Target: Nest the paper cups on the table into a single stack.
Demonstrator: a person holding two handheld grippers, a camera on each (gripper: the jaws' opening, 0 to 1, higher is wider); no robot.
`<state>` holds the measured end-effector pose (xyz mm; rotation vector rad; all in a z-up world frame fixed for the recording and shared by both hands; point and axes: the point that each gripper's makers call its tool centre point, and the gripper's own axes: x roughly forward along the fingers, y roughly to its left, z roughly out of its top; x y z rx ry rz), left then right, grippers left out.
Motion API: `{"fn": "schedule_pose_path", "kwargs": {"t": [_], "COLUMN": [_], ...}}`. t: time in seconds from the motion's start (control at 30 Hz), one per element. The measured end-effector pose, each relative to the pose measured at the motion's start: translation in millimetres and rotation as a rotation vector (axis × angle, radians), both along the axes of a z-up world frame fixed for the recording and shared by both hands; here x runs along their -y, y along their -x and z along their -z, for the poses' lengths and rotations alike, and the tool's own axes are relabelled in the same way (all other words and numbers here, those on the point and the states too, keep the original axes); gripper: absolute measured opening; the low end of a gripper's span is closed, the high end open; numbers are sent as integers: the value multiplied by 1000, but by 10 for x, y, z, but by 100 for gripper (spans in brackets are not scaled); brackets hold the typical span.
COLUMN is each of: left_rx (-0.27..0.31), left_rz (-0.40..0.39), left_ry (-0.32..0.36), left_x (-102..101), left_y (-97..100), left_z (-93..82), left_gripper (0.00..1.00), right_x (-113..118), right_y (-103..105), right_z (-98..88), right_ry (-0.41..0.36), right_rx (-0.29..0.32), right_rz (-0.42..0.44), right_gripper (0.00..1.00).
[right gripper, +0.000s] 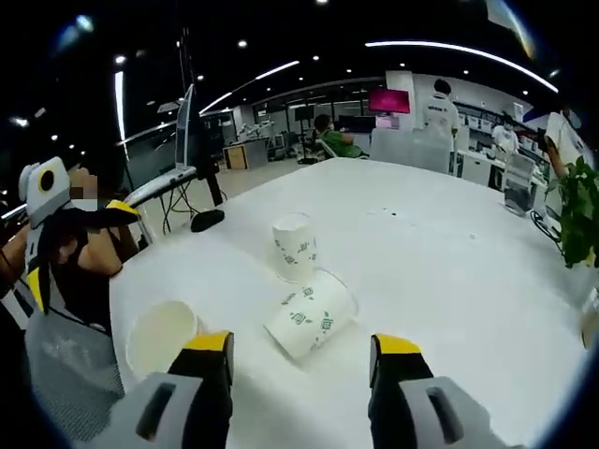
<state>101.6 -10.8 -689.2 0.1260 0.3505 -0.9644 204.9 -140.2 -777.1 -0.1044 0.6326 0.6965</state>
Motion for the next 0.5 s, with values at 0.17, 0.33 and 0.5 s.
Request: {"fn": "schedule_pose_path", "kwargs": {"t": [0.17,0.33,0.5], "left_rx": [3,2,1], "left_rz": [-10,-14,-26], "left_ry": [7,-3,-2], "left_x": [-32,-54,-66], "left_y": [3,9,-18], "left_z": [-2,10,24], "left_gripper": [97,99,99], "right_x": [-49,-113,-115], "right_y": [-99,-209,-259], "right_z": [73,151,237], "right_ry": [11,17,16], "right_rx": [-27,-58,-113], "right_rz": [2,16,56], "right_gripper": [58,58,57]}}
